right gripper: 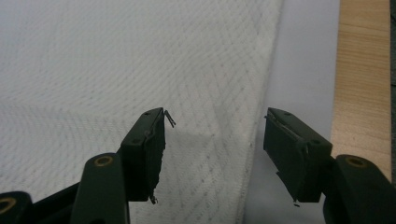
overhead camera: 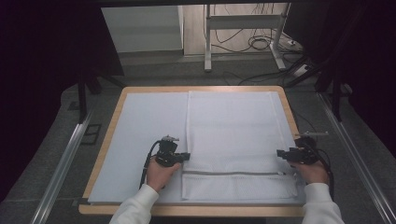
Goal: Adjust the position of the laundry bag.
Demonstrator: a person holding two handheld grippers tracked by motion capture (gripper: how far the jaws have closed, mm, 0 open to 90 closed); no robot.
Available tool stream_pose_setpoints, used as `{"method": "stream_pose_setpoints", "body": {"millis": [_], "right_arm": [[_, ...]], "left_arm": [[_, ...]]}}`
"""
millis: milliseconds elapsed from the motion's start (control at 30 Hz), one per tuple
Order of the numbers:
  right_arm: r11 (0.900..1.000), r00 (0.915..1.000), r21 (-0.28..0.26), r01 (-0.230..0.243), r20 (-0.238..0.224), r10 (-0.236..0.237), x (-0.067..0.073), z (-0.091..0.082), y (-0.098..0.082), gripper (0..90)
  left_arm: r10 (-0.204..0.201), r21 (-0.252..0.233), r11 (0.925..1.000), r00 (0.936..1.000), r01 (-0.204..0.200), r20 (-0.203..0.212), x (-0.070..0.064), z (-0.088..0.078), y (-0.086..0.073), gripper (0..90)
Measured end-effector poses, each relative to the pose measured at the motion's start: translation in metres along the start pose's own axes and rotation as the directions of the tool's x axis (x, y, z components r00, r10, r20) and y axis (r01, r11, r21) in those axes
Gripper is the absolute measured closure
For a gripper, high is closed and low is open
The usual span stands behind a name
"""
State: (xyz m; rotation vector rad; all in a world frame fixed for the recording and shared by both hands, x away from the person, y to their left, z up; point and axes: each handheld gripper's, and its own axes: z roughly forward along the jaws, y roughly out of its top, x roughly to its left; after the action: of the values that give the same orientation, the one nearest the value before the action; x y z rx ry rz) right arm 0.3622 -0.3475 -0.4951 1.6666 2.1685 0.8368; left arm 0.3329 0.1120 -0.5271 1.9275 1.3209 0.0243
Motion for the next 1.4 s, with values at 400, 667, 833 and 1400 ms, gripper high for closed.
{"method": "stream_pose_setpoints", "body": {"millis": [400,667,833,1400], "right_arm": [[0.999,0.9992,0.016,0.036,0.019,-0.036,0.002,0.0021,-0.0019,51.6],[0.998,0.9975,0.02,0.066,0.023,-0.067,0.0045,0.0041,-0.003,58.1],[0.996,0.9956,0.024,0.091,0.022,-0.091,0.0068,0.0048,-0.0028,65.1],[0.994,0.9941,0.018,0.103,0.033,-0.104,0.0045,0.004,-0.0032,87.1]], "left_arm": [[0.005,0.004,1.0,1.0,-0.005,0.003,-0.0002,-0.0002,0.0002,88.9],[0.006,0.007,1.0,0.9999,-0.006,0.009,0.0001,-0.0002,0.0004,88.8],[0.007,0.007,1.0,0.9999,-0.007,0.009,0.0001,-0.0003,0.0005,88.8],[0.01,0.004,0.9999,0.9999,-0.01,0.007,-0.0005,-0.0006,0.0004,88.9]]}}
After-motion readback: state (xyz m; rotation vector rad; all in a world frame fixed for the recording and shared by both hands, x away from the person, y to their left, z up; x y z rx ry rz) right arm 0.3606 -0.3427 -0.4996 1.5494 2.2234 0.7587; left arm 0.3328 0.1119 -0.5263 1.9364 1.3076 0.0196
